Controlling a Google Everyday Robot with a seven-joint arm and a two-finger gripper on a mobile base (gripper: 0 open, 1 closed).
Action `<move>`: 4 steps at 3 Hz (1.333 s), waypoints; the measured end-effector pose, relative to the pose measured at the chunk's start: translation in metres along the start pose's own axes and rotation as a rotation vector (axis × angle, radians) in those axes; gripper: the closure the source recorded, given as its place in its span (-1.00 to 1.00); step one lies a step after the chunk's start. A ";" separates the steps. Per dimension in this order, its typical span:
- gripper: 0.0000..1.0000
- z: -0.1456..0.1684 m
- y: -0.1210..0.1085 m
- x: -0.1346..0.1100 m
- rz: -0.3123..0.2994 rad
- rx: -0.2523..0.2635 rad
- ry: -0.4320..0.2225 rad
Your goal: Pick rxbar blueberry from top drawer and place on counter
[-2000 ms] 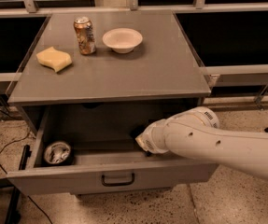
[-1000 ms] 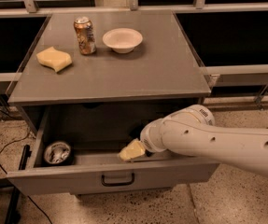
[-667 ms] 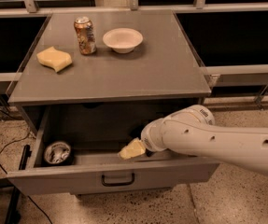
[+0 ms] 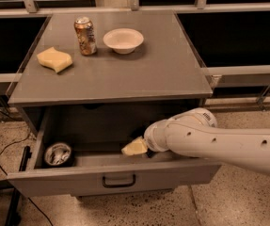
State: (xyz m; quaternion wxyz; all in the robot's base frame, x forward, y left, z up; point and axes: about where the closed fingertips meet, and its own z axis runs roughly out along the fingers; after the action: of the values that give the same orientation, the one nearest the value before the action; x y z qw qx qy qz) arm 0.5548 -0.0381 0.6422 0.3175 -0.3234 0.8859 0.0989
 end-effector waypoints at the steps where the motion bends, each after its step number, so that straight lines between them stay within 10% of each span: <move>1: -0.64 0.004 -0.005 0.002 0.007 0.013 -0.012; 4: -0.50 0.009 -0.020 0.014 -0.019 0.046 -0.041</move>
Offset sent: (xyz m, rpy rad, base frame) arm 0.0064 -0.0081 -0.0241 0.0009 -0.0536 -0.0306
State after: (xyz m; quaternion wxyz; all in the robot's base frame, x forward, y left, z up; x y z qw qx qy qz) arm 0.5637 -0.0573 0.6269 0.3436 -0.3222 0.8783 0.0821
